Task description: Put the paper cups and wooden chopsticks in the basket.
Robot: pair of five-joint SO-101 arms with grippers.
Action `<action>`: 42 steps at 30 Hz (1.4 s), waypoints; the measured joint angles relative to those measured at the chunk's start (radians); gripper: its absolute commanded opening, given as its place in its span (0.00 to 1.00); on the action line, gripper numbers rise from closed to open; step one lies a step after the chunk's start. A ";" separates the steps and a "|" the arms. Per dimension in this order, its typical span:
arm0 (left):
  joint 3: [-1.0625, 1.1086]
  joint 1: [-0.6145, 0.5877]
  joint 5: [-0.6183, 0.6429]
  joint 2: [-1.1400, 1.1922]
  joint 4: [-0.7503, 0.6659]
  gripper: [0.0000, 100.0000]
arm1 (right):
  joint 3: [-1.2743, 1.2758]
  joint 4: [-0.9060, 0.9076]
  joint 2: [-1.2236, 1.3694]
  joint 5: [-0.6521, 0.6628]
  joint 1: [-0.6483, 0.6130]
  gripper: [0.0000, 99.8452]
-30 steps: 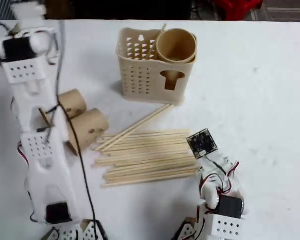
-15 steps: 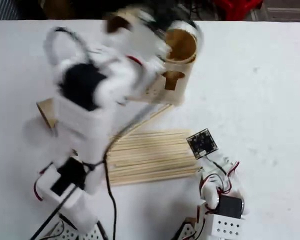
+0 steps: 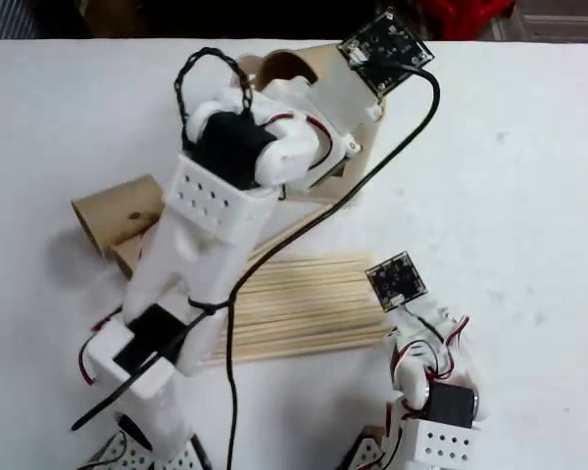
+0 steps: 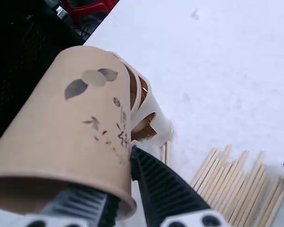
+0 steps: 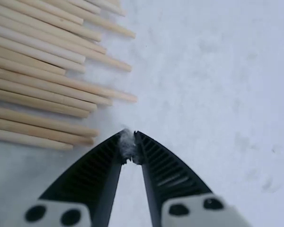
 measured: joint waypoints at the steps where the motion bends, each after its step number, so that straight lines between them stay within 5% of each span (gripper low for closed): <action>1: 0.000 0.000 0.000 0.008 -0.006 0.04 | 0.000 0.000 0.000 0.000 0.000 0.02; 6: 0.000 -0.006 0.000 0.014 -0.038 0.12 | 0.000 0.000 0.000 0.000 0.000 0.02; 42: 0.006 -0.044 0.008 0.106 -0.400 0.12 | 0.000 0.000 0.000 0.000 0.000 0.02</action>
